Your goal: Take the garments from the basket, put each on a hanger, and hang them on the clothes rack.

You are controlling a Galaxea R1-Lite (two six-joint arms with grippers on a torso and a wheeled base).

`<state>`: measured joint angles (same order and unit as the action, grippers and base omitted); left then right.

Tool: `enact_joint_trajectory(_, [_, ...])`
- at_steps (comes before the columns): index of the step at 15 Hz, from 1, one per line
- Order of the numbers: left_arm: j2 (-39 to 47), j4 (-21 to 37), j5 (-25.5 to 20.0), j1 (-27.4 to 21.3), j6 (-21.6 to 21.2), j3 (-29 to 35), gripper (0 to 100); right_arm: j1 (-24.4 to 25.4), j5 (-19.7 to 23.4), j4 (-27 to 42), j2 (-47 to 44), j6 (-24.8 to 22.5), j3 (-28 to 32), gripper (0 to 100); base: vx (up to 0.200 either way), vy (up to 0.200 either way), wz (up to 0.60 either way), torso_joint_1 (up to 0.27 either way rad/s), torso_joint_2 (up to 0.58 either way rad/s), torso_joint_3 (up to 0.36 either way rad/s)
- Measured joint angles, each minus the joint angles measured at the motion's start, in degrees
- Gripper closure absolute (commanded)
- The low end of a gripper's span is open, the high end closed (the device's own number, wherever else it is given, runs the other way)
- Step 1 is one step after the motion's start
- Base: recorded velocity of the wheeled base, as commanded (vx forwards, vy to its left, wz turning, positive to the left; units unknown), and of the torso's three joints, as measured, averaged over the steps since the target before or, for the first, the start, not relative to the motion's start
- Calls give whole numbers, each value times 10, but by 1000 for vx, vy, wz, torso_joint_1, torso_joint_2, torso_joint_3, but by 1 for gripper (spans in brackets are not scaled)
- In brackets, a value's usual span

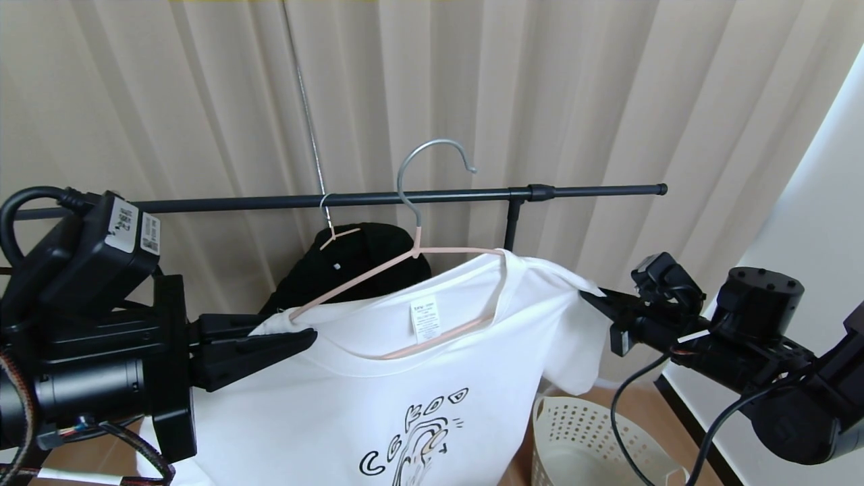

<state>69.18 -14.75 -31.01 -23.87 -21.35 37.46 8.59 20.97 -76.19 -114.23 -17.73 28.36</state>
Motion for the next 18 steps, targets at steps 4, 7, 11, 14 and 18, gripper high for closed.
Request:
enact_joint_trajectory(4, [-9,0,0,3,0,-6,100,0,0,0,-1,0,0,100,0,0,0,0,0,0])
enact_joint_trajectory(7, [-14,0,0,3,1,-13,100,0,0,-1,-1,0,-3,100,0,0,0,0,0,0])
enact_joint_trajectory(11, [-15,0,0,9,8,-15,100,1,1,-3,1,0,-12,100,0,0,0,0,0,0])
enact_joint_trajectory(14, [-15,0,1,12,13,-15,100,2,1,-5,5,0,-18,0,0,0,0,0,0,0])
enact_joint_trajectory(18, [-6,0,1,22,19,-11,100,3,15,-8,13,-1,-29,0,0,0,0,0,0,0])
